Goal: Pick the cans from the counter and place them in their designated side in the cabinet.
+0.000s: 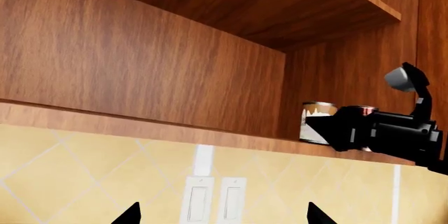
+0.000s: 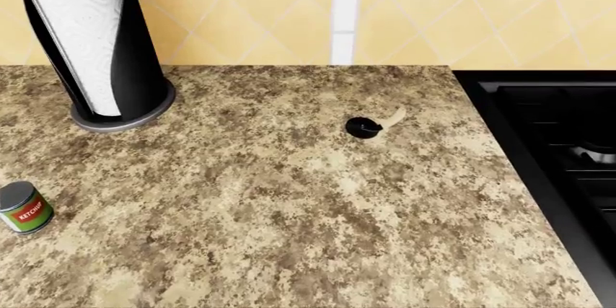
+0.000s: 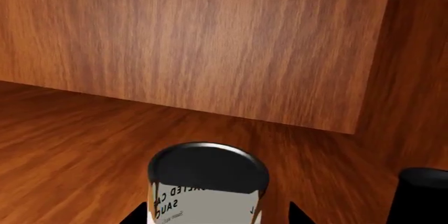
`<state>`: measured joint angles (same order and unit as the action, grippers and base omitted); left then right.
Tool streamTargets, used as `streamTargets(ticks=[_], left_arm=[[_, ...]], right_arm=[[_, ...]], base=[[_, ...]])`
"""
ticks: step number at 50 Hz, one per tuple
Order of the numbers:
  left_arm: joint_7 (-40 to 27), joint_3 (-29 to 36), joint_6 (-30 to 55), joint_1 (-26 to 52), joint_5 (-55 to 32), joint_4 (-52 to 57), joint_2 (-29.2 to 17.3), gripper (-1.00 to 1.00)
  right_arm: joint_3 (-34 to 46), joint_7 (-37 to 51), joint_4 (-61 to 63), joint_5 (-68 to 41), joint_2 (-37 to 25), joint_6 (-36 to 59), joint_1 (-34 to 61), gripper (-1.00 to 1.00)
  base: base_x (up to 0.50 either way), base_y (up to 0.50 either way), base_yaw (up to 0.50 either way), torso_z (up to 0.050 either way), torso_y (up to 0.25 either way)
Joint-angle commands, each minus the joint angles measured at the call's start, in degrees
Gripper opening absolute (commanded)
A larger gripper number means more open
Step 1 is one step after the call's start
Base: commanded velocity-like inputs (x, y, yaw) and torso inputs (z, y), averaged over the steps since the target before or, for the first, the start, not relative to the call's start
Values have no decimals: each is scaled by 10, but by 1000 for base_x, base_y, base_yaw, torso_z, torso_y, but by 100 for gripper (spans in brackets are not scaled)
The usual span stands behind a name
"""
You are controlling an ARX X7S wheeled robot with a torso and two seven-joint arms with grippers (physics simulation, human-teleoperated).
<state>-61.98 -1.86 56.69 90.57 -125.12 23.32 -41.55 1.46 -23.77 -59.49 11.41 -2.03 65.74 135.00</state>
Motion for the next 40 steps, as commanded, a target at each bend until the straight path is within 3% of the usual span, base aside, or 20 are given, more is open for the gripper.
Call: streamTargets(ticks=[1, 40], left_arm=[[7, -3, -2, -7, 7, 2, -1, 100], [18, 1, -10, -13, 18, 9, -3, 100]], right_arm=[[2, -1, -2, 6, 1, -1, 0, 100], [2, -1, -2, 6, 1, -1, 0, 100]], base=[[0, 0, 0, 0, 0], [-109, 0, 0, 0, 0]])
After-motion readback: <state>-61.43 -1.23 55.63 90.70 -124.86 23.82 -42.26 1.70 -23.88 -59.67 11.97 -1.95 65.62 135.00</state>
